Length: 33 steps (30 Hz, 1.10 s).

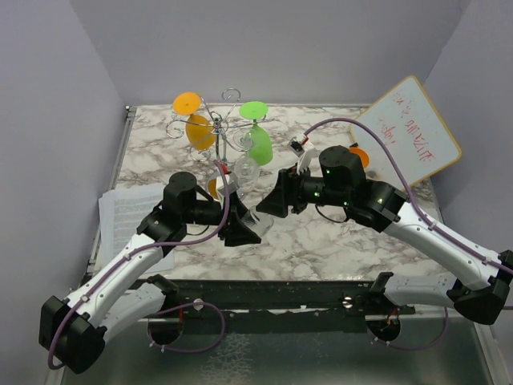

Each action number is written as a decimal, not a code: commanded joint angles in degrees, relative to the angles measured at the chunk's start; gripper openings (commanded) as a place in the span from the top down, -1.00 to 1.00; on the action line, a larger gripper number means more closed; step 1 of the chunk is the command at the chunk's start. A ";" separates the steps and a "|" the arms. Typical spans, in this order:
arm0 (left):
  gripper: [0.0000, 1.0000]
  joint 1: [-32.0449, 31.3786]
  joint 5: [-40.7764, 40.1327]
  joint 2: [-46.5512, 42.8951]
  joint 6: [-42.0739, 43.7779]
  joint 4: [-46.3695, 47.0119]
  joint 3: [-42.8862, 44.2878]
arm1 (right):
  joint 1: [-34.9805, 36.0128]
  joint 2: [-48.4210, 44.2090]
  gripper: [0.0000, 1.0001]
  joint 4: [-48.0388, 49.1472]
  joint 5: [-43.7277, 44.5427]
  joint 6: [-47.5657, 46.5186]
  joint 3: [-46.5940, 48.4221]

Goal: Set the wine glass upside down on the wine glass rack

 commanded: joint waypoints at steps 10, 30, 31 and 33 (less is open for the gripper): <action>1.00 -0.02 -12.77 -9.57 -5.97 15.27 -6.65 | 0.20 -1.74 -0.69 9.80 4.75 2.48 -0.95; 1.00 -0.02 -59.08 -33.48 -0.95 15.52 -12.72 | 0.23 -9.13 -0.83 17.56 21.52 5.88 -6.02; 1.00 -0.02 -63.35 -34.00 -0.64 15.39 -12.68 | 0.23 -9.25 -0.83 17.45 21.65 5.86 -6.10; 1.00 -0.02 -71.67 -34.93 0.05 15.02 -12.33 | 0.24 -9.49 -0.82 17.19 21.81 5.66 -6.35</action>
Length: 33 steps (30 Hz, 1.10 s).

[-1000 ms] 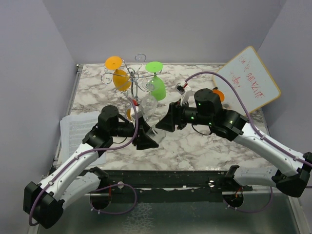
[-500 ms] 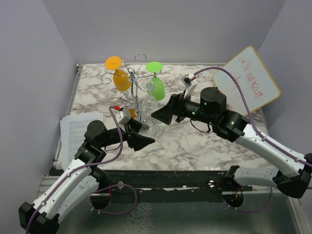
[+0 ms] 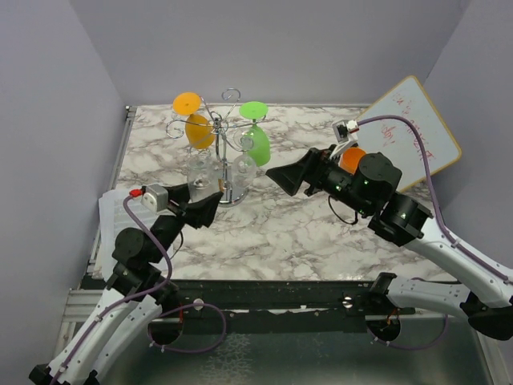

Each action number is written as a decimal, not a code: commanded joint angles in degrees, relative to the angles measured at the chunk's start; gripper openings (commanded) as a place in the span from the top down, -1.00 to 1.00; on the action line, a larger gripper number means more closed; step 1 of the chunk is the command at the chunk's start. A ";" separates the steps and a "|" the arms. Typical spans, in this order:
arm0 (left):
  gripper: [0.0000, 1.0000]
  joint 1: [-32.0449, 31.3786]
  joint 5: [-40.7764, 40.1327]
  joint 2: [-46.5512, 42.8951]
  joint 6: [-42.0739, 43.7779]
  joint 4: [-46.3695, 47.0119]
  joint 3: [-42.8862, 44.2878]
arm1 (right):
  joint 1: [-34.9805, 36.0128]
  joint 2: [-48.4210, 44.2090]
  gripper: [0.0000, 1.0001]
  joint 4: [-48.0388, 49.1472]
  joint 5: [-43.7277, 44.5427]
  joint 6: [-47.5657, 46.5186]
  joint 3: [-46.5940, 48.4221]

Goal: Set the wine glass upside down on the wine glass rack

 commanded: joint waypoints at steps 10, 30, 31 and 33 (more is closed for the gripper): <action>1.00 -0.02 -43.54 -0.62 7.20 4.83 1.98 | 0.21 -2.43 -0.81 0.56 5.52 -1.62 -2.35; 1.00 0.53 -34.00 16.34 23.67 42.00 -8.84 | 0.18 -3.27 -0.78 0.41 7.35 -4.06 -2.47; 1.00 0.69 -33.59 16.98 23.78 42.03 -8.67 | 0.20 -3.40 -0.78 0.57 7.36 -4.15 -2.60; 1.00 1.33 -32.60 18.47 23.30 42.23 -8.28 | 0.22 -3.82 -0.78 0.76 7.58 -4.15 -2.96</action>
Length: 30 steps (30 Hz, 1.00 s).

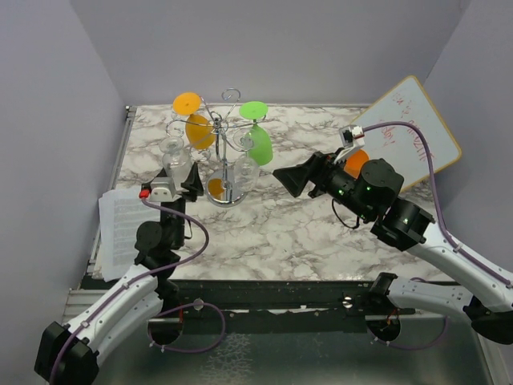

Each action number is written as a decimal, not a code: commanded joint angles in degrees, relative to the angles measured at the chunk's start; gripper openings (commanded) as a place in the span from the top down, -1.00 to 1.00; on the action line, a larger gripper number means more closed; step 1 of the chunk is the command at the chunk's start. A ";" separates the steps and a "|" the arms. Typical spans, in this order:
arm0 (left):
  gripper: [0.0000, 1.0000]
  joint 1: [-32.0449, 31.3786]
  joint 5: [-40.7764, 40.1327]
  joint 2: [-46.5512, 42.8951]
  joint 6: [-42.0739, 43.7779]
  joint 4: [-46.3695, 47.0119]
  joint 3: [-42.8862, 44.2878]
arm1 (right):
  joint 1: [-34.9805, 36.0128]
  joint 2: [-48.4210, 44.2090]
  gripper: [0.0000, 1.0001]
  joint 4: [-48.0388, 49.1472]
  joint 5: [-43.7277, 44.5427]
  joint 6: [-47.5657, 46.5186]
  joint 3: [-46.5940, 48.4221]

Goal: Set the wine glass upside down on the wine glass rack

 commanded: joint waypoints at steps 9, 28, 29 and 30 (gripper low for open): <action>1.00 11.28 19.05 10.01 -7.29 9.71 4.01 | 0.22 -1.78 -0.77 0.34 2.76 -1.04 -0.47; 1.00 18.97 35.48 19.70 -11.31 10.55 9.35 | 0.21 -1.81 -0.75 0.70 4.36 -0.18 -1.29; 1.00 19.02 35.14 20.00 -11.26 10.57 9.48 | 0.14 -1.83 -0.75 0.74 4.51 -0.10 -1.33; 1.00 19.10 34.81 20.48 -11.24 10.56 9.62 | 0.19 -1.93 -0.75 0.69 4.60 -0.03 -1.39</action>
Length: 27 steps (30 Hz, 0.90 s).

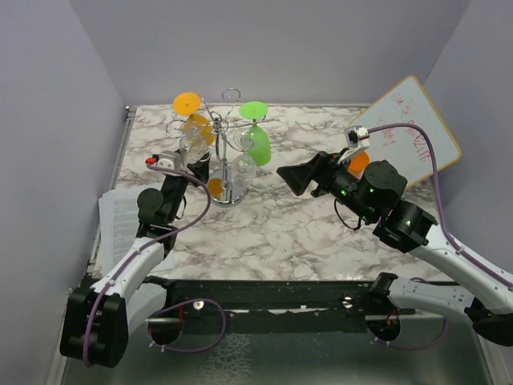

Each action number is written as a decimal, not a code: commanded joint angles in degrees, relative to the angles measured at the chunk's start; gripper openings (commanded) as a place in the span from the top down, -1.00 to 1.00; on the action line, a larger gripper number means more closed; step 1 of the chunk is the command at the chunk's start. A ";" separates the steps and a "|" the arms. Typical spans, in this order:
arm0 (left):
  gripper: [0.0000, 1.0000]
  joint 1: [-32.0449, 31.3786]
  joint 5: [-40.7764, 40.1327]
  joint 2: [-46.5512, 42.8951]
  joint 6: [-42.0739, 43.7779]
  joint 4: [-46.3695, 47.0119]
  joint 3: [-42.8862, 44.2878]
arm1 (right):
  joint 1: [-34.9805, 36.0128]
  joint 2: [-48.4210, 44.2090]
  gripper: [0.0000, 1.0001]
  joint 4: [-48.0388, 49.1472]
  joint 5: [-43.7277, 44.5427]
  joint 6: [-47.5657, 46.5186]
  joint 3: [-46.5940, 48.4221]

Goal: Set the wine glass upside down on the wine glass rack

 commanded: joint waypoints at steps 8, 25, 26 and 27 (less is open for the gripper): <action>1.00 0.80 -3.56 2.93 -0.63 8.41 2.80 | 0.17 -0.34 -0.75 0.94 2.09 1.07 -1.04; 1.00 3.43 -8.55 6.87 -2.33 14.87 2.45 | 0.18 -1.04 -0.74 3.58 0.00 1.79 -2.97; 1.00 3.50 -8.63 7.07 -2.33 14.90 2.54 | 0.17 -1.14 -0.75 3.63 0.01 1.87 -3.06; 1.00 3.54 -8.76 7.09 -2.41 14.94 2.56 | 0.21 -1.20 -0.75 3.62 0.00 1.95 -3.13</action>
